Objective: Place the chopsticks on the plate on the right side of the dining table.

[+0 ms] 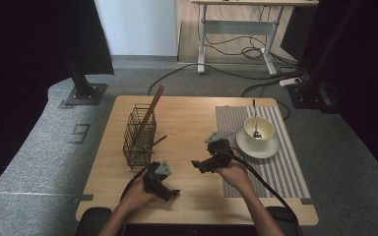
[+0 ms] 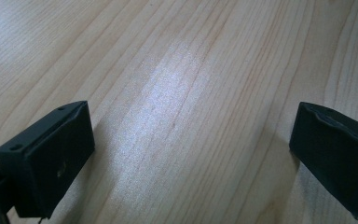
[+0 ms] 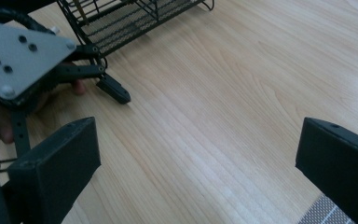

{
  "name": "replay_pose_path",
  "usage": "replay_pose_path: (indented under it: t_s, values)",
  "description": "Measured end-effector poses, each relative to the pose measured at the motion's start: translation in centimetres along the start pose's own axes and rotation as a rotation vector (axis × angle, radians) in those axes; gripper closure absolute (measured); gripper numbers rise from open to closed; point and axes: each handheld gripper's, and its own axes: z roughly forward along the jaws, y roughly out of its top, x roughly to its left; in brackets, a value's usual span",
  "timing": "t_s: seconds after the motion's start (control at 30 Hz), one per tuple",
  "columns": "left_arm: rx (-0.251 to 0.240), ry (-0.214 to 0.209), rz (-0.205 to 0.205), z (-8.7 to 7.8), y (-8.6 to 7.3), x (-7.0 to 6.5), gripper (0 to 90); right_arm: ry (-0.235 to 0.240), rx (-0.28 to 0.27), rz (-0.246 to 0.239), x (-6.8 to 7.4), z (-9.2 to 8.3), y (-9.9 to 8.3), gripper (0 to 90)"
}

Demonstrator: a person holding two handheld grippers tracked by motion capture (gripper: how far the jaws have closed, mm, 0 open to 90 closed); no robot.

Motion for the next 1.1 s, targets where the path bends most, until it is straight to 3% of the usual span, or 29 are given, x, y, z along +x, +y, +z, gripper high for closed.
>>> replay_pose_path:
  t_s: [0.5,0.87,1.1]
  values:
    - [0.003,-0.001,0.003,0.0,0.0,0.0,0.0,0.035,-0.003,-0.075,1.5,0.7,3.6,0.0]
    - [0.001,0.000,-0.002,0.0,0.0,0.0,0.0,0.092,-0.008,-0.087,2.7,1.7,5.8,0.0]
    - [0.000,-0.001,-0.002,0.0,0.0,0.0,0.0,0.105,-0.017,-0.102,3.5,2.3,7.0,3.4]
